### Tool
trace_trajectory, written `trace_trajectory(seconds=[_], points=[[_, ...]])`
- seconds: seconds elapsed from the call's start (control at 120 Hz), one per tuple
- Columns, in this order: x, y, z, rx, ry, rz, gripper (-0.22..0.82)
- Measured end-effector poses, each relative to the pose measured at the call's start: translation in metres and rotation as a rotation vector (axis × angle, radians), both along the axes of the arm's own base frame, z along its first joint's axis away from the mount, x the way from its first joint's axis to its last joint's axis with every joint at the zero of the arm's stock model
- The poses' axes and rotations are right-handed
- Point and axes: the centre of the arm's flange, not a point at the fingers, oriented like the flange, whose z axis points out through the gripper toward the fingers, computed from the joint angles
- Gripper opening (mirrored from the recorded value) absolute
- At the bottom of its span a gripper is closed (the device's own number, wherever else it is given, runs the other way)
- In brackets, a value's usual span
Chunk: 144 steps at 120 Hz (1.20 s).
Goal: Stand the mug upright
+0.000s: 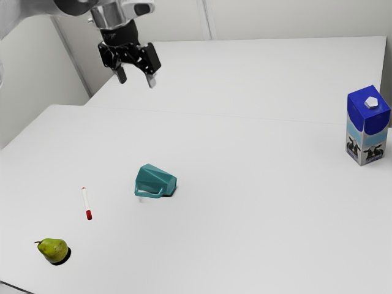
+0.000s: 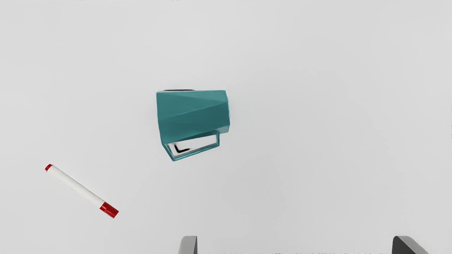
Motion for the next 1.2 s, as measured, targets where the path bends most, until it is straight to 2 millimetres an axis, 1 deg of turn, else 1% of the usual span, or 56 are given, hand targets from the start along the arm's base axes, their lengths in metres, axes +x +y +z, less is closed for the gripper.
trace_trajectory(seconds=[0.067, 0.125, 0.158, 0.25, 0.375, 0.45, 0.483, 0.508, 0.525, 0.533, 0.55, 0.567, 0.6, 0.608, 0.625, 0.642, 0.658, 0.675, 0.7, 0.742, 0.8, 0.833, 0.867, 0.942, 1.017, 1.067, 1.125, 1.2], points=[[-0.004, -0.01, -0.003, 0.009, 0.0, -0.025, 0.6], [-0.007, -0.01, -0.006, 0.012, 0.002, -0.031, 0.6], [-0.008, -0.007, -0.015, 0.016, 0.017, -0.028, 0.6], [-0.009, 0.004, -0.053, -0.01, 0.084, -0.007, 0.6], [-0.01, 0.02, -0.114, -0.167, 0.19, 0.015, 0.6], [-0.003, 0.031, -0.142, -0.288, 0.217, 0.024, 0.6], [0.004, 0.044, -0.156, -0.345, 0.22, 0.042, 0.6], [0.011, 0.065, -0.166, -0.39, 0.216, 0.076, 0.6], [0.016, 0.09, -0.172, -0.421, 0.206, 0.115, 0.6], [0.018, 0.105, -0.174, -0.436, 0.199, 0.139, 0.6], [0.02, 0.142, -0.18, -0.467, 0.182, 0.198, 0.6], [0.019, 0.184, -0.185, -0.499, 0.159, 0.265, 0.6], [0.007, 0.268, -0.194, -0.557, 0.109, 0.397, 0.6], [0.004, 0.286, -0.197, -0.57, 0.098, 0.426, 0.6], [-0.003, 0.316, -0.203, -0.593, 0.077, 0.47, 0.6], [-0.007, 0.337, -0.208, -0.612, 0.06, 0.498, 0.6], [-0.008, 0.351, -0.212, -0.628, 0.047, 0.512, 0.6], [-0.008, 0.36, -0.217, -0.645, 0.036, 0.519, 0.6], [-0.007, 0.369, -0.224, -0.669, 0.023, 0.52, 0.6], [-0.004, 0.375, -0.235, -0.705, 0.006, 0.507, 0.6], [0.001, 0.379, -0.252, -0.755, -0.013, 0.49, 0.6], [0.002, 0.38, -0.266, -0.79, -0.018, 0.487, 0.6], [-0.001, 0.379, -0.281, -0.828, -0.018, 0.489, 0.6], [-0.012, 0.372, -0.315, -0.907, -0.008, 0.495, 0.6], [-0.023, 0.357, -0.341, -0.972, 0.002, 0.489, 0.6], [-0.024, 0.344, -0.35, -1.002, 0.0, 0.468, 0.6], [-0.028, 0.326, -0.355, -1.037, -0.003, 0.438, 0.6], [-0.036, 0.31, -0.354, -1.063, -0.014, 0.397, 0.6]])
